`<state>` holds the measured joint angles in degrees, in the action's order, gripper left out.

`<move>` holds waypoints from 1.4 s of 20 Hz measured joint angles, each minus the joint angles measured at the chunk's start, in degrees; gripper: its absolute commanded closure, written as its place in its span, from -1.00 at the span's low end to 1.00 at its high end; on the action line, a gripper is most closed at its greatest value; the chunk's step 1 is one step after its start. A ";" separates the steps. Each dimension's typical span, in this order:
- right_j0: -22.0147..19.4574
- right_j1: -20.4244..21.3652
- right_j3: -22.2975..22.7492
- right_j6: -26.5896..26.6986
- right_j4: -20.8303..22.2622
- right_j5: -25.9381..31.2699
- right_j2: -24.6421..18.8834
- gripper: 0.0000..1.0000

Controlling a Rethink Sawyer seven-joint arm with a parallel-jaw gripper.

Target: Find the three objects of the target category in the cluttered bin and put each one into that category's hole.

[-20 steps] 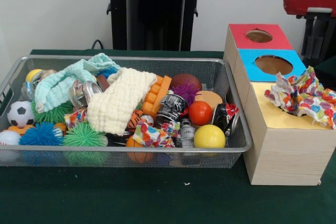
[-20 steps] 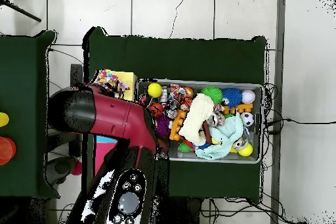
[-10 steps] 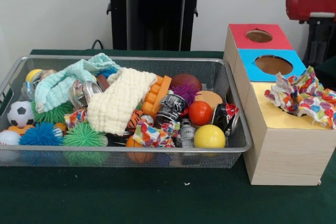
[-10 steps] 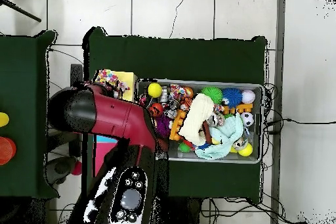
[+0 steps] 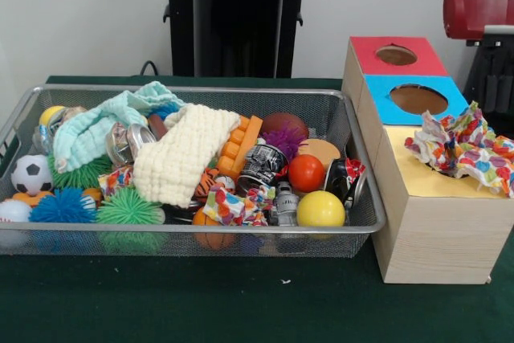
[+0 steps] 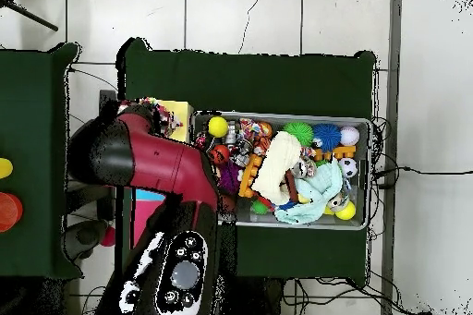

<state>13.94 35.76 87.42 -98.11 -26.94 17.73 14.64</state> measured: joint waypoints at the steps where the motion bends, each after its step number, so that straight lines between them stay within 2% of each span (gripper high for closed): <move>1: 0.00 0.00 0.00 0.00 0.02 -0.27 -0.02 1.00; 5: 0.01 -0.06 0.00 0.00 0.09 -1.52 -0.17 1.00; 28: 1.73 -3.40 -0.02 0.00 1.68 -0.81 2.18 1.00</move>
<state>15.67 32.36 87.40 -98.11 -25.27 16.91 16.81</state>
